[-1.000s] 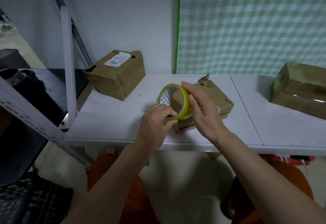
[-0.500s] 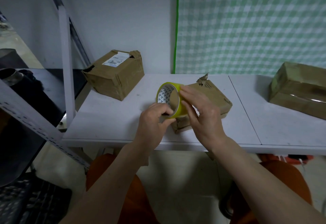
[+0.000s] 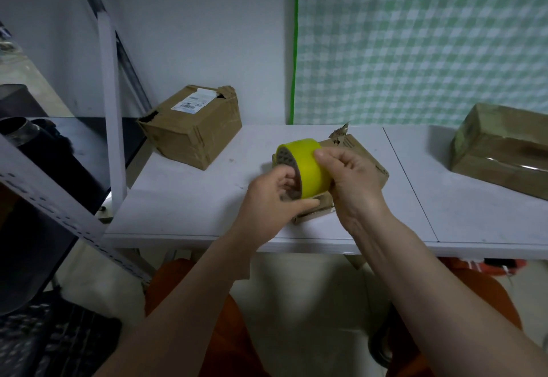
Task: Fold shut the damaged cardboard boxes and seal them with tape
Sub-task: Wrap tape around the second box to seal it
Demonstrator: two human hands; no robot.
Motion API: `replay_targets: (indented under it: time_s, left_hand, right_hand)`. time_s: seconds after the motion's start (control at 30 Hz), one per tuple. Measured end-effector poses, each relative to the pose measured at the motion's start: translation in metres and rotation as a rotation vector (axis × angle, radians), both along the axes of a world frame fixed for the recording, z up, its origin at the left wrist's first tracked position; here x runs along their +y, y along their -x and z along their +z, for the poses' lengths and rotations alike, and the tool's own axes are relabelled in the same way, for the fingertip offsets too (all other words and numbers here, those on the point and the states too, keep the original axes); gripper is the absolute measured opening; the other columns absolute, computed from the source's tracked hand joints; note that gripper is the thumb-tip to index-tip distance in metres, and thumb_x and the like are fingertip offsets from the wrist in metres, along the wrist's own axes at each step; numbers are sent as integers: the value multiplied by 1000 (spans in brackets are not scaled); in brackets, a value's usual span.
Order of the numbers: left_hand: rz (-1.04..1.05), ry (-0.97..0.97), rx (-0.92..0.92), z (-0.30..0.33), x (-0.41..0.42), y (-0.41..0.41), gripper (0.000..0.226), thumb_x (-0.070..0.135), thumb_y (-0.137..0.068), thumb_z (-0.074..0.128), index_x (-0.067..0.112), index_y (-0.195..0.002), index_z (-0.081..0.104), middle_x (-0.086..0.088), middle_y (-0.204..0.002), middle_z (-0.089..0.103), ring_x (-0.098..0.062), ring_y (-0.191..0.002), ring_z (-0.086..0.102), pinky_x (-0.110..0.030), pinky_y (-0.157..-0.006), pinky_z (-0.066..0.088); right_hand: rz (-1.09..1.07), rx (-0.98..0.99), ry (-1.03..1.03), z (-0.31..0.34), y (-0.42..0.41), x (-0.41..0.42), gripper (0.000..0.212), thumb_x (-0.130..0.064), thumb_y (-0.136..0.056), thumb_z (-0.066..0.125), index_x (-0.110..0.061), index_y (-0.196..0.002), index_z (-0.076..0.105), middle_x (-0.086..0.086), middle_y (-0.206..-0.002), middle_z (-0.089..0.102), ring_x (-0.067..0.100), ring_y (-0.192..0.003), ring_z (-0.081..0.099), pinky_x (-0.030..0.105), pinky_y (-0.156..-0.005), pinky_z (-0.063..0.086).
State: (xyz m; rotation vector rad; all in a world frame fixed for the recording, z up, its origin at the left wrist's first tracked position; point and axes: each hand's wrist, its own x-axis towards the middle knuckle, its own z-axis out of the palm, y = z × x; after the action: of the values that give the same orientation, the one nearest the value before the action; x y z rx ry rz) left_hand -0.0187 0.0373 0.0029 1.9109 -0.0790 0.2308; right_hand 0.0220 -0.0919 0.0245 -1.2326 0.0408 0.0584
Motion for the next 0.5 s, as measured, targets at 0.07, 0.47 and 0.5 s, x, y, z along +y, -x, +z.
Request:
replay_targets:
  time_s: [0.07, 0.47, 0.5]
  left_hand:
    - [57, 318, 131, 11, -6, 0, 30, 4, -76, 76, 1, -103, 64, -13, -95, 70, -17, -85, 68, -25, -79, 56]
    - [267, 946, 240, 17, -15, -7, 16, 3, -86, 64, 1, -102, 64, -14, -96, 71, -19, -83, 70, -31, -81, 58]
    - [256, 940, 224, 17, -16, -6, 14, 2, -86, 64, 1, -100, 65, -14, -95, 71, -19, -83, 70, -29, -79, 58]
  right_hand:
    - [-6, 10, -27, -1, 2, 1, 15, -5, -83, 66, 3, -96, 66, 10, -77, 65, 17, -66, 59, 26, -60, 50]
    - [142, -88, -90, -12, 10, -3, 37, 9, -81, 60, 2, -117, 62, 14, -105, 71, 20, -92, 68, 26, -74, 56]
    - [152, -93, -91, -12, 10, -4, 38, 10, -81, 60, 2, -118, 61, 14, -106, 70, 21, -94, 68, 27, -77, 56]
